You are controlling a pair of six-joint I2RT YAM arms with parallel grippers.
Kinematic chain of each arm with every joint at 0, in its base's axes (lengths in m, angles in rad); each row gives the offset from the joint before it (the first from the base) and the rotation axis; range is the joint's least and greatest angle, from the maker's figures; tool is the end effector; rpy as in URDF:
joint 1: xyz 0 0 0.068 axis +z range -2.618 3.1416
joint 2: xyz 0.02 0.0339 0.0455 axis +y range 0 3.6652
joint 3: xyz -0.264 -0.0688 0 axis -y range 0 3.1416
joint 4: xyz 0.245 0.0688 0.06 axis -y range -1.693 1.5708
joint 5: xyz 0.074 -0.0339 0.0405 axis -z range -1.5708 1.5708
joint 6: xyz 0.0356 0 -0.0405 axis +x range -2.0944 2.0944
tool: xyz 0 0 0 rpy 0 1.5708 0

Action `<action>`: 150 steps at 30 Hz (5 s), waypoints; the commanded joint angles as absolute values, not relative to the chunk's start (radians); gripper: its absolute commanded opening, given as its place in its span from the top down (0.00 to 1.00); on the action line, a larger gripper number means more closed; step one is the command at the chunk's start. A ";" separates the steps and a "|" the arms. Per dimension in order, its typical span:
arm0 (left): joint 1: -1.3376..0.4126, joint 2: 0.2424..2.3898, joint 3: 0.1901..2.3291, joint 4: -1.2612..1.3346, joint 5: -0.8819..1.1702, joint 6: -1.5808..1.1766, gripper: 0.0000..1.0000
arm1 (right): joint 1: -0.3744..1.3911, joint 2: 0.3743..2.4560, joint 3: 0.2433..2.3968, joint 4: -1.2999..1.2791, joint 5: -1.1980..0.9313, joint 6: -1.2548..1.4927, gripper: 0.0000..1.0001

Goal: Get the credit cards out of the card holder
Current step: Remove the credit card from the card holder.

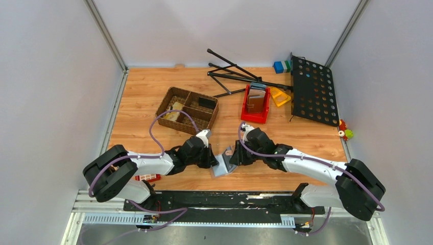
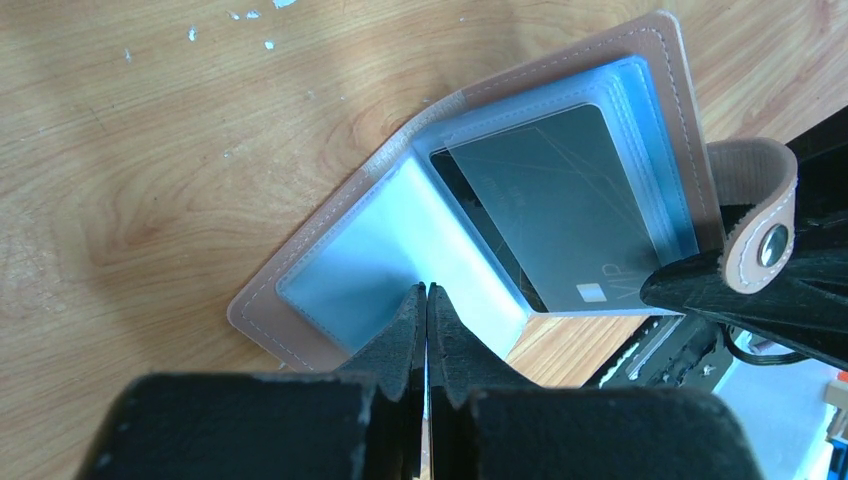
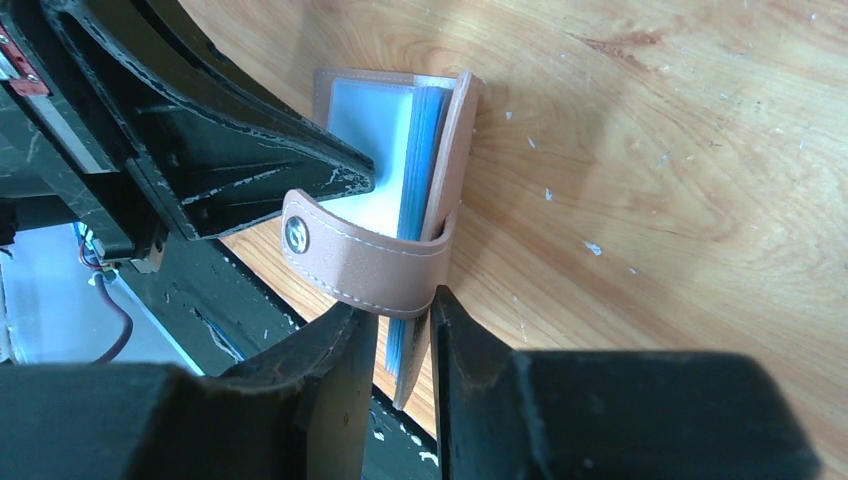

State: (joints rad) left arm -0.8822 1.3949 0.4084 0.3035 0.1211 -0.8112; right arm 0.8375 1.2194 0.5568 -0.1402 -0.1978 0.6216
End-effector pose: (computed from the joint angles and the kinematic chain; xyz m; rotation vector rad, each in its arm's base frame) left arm 0.1516 -0.1910 0.1332 0.1584 2.4591 -0.9764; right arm 0.1520 0.1792 0.1796 -0.3773 2.5301 0.8774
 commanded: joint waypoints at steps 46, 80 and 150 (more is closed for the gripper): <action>-0.899 0.817 0.248 0.357 0.031 -0.890 0.90 | 0.801 1.105 0.576 0.005 -0.322 0.688 1.00; -0.918 0.889 0.491 0.447 0.266 -0.874 0.09 | 0.793 0.714 0.508 -0.044 -0.167 0.699 1.00; -0.884 0.941 0.391 0.379 0.183 -1.047 0.60 | 0.792 0.695 0.439 0.106 -0.270 0.887 1.00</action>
